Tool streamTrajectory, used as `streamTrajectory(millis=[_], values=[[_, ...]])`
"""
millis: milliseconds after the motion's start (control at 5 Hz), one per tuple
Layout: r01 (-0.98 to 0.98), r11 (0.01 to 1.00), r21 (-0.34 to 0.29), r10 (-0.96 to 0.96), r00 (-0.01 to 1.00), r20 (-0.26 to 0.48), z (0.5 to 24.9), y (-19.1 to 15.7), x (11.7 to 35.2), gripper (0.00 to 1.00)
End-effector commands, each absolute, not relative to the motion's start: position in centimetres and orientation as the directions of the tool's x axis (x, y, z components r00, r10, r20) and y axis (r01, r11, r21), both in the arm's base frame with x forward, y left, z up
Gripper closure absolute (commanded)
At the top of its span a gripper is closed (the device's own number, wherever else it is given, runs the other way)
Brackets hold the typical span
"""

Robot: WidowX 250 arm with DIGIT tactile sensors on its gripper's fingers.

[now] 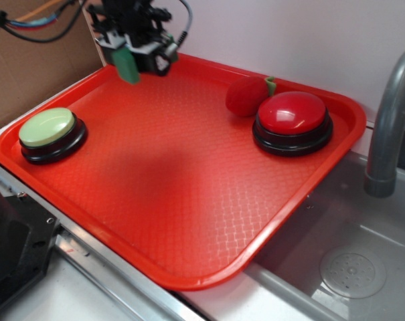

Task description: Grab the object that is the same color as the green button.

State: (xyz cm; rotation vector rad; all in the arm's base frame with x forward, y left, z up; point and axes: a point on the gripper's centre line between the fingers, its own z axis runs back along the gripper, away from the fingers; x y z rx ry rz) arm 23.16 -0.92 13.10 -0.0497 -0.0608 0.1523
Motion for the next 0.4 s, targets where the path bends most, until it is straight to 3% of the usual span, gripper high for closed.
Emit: streamTrajectory(millis=[0,200], values=[[-0.283,0.943,-0.178,0.296,0.954,0.051,17.45,-0.35,18.03,1.00],[-0.329,0.936,-0.129,0.338,0.940,0.056,17.20,-0.13,17.41,1.00]])
